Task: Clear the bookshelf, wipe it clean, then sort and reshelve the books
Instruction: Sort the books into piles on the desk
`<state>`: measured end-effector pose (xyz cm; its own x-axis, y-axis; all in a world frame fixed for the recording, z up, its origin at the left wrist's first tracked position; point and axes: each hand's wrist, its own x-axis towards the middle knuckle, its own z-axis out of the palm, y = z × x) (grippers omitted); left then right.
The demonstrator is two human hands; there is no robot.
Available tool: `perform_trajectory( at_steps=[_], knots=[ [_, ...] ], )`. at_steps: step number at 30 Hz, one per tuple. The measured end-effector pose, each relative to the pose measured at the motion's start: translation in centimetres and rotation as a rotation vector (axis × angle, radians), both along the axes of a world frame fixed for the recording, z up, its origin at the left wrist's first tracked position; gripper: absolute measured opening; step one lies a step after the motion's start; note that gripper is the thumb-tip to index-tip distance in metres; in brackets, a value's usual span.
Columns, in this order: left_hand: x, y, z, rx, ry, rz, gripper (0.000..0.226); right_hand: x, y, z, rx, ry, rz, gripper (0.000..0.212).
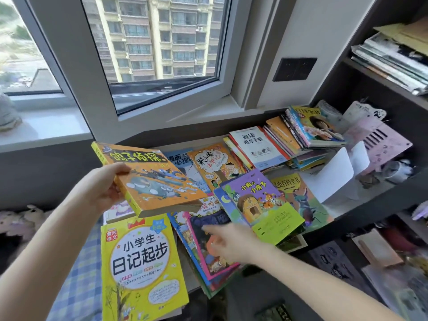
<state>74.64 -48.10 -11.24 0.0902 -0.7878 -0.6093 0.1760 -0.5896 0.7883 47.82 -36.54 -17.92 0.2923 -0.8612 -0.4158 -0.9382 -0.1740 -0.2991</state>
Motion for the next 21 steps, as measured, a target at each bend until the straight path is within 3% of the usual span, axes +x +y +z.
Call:
perform_trajectory(
  at_steps=[2,4,7,11,13,15,18,21],
  knots=[
    [-0.4,-0.7,0.0,-0.012,-0.003,0.003,0.003,-2.8,-3.3,1.2,-0.275,-0.117,-0.312,0.036],
    [-1.2,-1.6,0.1,-0.027,0.000,0.013,0.002,-6.5,-7.0,1.8,-0.466,-0.116,-0.545,0.030],
    [-3.0,-2.9,0.2,-0.030,0.008,0.021,0.006,-11.5,-12.4,1.5,-0.427,0.051,-0.712,0.039],
    [-5.8,-4.6,-0.2,-0.015,-0.032,0.043,0.012,-15.1,-18.4,-2.1,-0.209,0.217,-0.719,0.066],
    [-7.1,-5.4,-0.6,-0.009,-0.049,0.030,0.010,-16.5,-20.8,-4.1,-0.141,0.316,-0.686,0.087],
    [-8.3,-6.4,-1.0,0.000,-0.084,0.029,0.009,-17.3,-22.4,-5.9,-0.117,0.354,-0.632,0.095],
    [-9.8,-7.8,-1.4,0.017,-0.109,0.015,0.008,-17.6,-23.3,-7.2,-0.162,0.368,-0.479,0.079],
    [-10.5,-8.9,-1.9,0.017,-0.119,-0.007,0.007,-18.2,-23.3,-5.9,-0.158,0.204,-0.425,0.041]
  ],
)
